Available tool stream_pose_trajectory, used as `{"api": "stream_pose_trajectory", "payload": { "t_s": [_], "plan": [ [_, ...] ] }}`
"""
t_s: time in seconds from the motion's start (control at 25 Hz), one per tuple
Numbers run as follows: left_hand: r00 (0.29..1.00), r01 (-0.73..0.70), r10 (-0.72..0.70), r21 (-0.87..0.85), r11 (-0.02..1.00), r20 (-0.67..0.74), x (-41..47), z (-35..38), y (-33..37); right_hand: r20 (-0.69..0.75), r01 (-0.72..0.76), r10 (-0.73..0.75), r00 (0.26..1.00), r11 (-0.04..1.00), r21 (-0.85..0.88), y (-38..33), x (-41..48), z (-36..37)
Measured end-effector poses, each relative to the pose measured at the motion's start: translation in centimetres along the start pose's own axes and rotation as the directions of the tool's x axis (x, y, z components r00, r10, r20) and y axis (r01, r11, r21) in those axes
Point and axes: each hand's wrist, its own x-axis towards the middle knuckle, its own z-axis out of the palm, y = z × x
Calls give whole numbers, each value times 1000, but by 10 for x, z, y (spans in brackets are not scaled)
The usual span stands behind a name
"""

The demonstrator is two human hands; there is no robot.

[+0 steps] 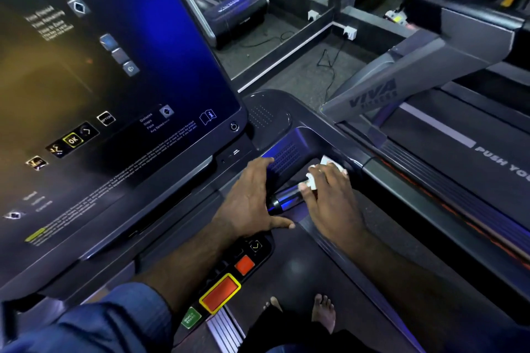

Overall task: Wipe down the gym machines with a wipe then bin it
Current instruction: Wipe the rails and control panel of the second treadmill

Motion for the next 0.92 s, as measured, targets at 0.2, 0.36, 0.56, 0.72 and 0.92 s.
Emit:
{"api": "stream_pose_trajectory", "payload": {
  "t_s": [0.2, 0.36, 0.56, 0.72, 0.92],
  "plan": [
    [986, -112, 119, 63, 992, -120, 1, 10, -11, 265, 393, -431, 863, 901, 185, -33, -34, -12],
    [997, -75, 73, 109, 991, 18, 2, 3, -9, -9, 287, -288, 958, 951, 118, 30, -6, -17],
    [997, -73, 73, 4, 997, 18, 2, 3, -9, -32, 42, -34, 999, 963, 267, -37, -28, 21],
    [997, -72, 74, -89, 993, 25, -1, 0, -7, 110, 364, -388, 915, 912, 190, -30, -26, -10],
    [1000, -26, 27, -137, 990, 5, -5, -8, -3, 29, -23, 20, 999, 994, 107, 4, 8, -26]
  ]
}}
